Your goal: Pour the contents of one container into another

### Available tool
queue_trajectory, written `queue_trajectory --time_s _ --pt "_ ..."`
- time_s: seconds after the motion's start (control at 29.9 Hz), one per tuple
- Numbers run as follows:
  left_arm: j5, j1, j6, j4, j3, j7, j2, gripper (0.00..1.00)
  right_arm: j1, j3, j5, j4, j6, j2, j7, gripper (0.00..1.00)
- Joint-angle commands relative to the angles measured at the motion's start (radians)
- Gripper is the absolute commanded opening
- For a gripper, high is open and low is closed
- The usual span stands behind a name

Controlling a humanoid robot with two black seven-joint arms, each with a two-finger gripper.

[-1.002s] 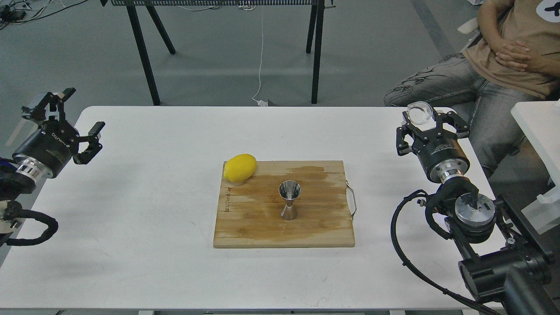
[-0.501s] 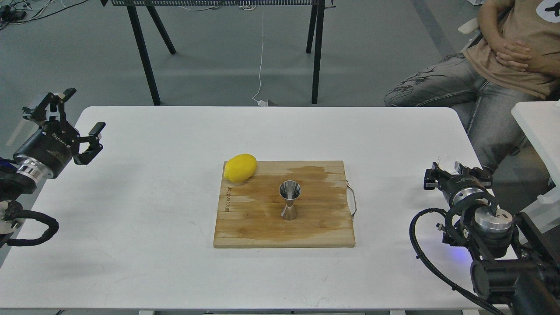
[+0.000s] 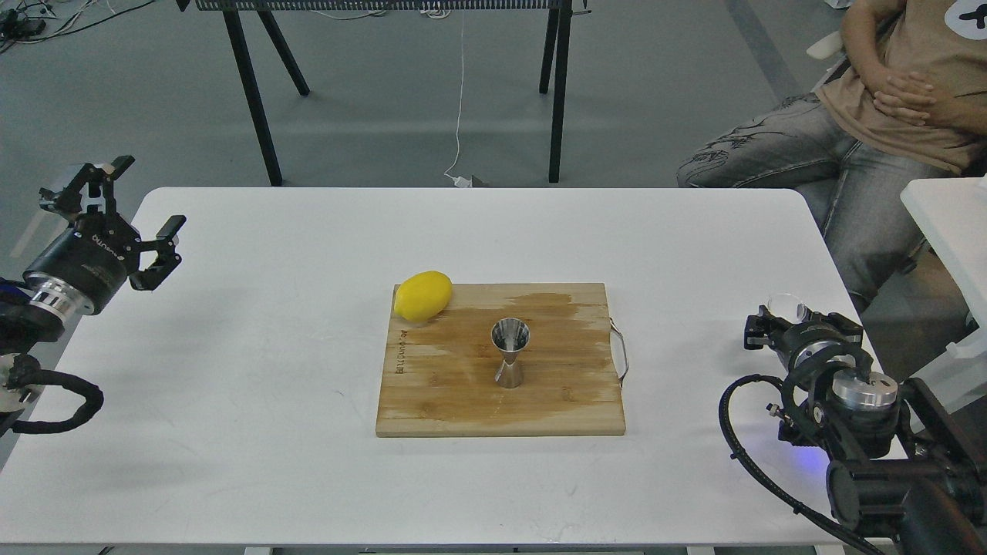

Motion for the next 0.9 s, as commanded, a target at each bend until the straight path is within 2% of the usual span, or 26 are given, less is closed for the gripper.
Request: queue_trajectory --time_s 0.0,0.3,0.87 --pt "0.0 0.0 0.0 0.0 0.0 0.0 0.0 0.99 -0.002 -0.006 0.0 0.002 0.0 0.011 -0.002 0.42" --pt "0.0 0.0 0.0 0.001 0.0 0.0 0.0 0.99 -0.003 -0.025 0.0 0.006 0.0 0.03 -0.01 0.43" --pt "0.0 0.0 0.0 0.001 0.0 0.0 0.0 0.99 -0.011 -0.045 0.009 0.02 0.001 0.031 -0.014 0.53"
